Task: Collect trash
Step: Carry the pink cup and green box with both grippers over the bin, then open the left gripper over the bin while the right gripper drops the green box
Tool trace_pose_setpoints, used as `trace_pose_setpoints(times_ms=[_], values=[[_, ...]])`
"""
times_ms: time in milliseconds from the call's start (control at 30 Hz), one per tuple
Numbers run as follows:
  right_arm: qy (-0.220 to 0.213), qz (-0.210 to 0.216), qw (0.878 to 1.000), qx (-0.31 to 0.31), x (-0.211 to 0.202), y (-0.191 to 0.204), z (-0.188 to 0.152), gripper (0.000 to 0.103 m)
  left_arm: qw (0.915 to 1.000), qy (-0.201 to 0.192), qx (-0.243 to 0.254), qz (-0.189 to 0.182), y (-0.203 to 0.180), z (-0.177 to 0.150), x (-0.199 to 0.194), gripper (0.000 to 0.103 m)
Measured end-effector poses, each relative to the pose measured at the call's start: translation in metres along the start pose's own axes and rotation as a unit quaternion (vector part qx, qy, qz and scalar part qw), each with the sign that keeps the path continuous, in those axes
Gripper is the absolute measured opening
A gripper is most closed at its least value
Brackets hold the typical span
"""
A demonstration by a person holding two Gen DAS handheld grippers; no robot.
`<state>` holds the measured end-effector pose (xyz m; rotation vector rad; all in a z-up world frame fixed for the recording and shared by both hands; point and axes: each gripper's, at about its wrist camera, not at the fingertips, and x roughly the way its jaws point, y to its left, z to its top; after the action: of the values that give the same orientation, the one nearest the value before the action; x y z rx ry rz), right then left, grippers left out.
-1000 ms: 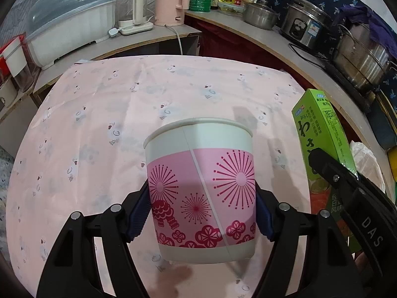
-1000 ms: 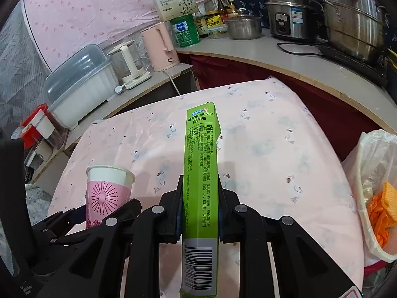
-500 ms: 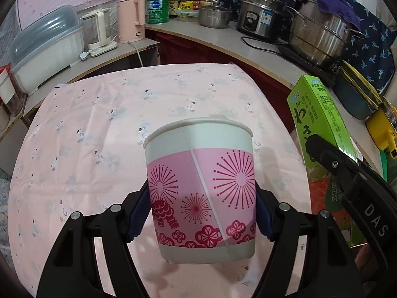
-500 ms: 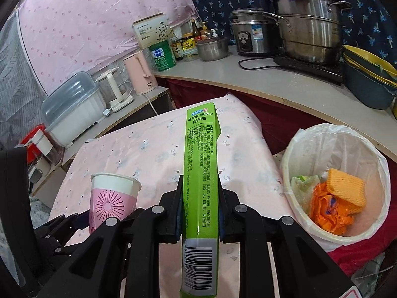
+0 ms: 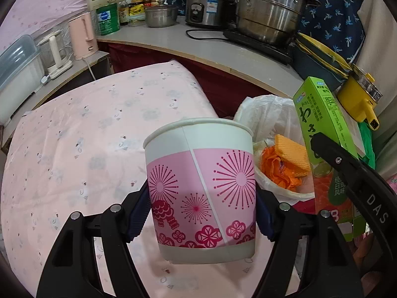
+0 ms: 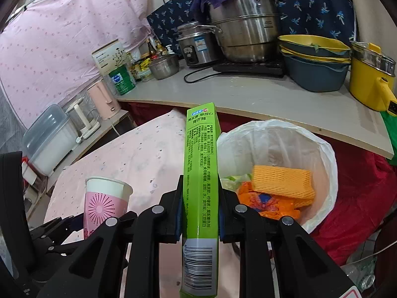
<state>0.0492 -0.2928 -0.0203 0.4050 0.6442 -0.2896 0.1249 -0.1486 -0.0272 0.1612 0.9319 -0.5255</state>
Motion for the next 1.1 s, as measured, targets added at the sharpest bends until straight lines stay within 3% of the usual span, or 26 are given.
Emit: trace_pose_setpoints(times_ms=[400,600,667,733,1100], values=[[-0.014,-0.051,0.996,0.066,0.001,-0.096,0.015,0.019,0.9963,0.024,0.064,-0.052,-0.084,0.034,0.044,0.070],[-0.008,-0.068,0.994,0.084,0.012,-0.121,0.017,0.019,0.9938,0.038,0.074,-0.074,-0.108,0.051,0.075,0.072],[-0.006,-0.071,0.994,0.086,0.016,-0.125,0.017,0.019,0.9941,0.037,0.067,-0.077,-0.109,0.056,0.083,0.075],[-0.003,-0.071,0.994,0.086,0.021,-0.127,0.018,0.019,0.9954,0.026,0.056,-0.073,-0.105,0.059,0.084,0.089],[0.012,-0.044,0.997,0.059,0.053,-0.102,0.029,0.021,0.9985,0.017,0.006,-0.052,-0.063,0.061,0.087,0.090]])
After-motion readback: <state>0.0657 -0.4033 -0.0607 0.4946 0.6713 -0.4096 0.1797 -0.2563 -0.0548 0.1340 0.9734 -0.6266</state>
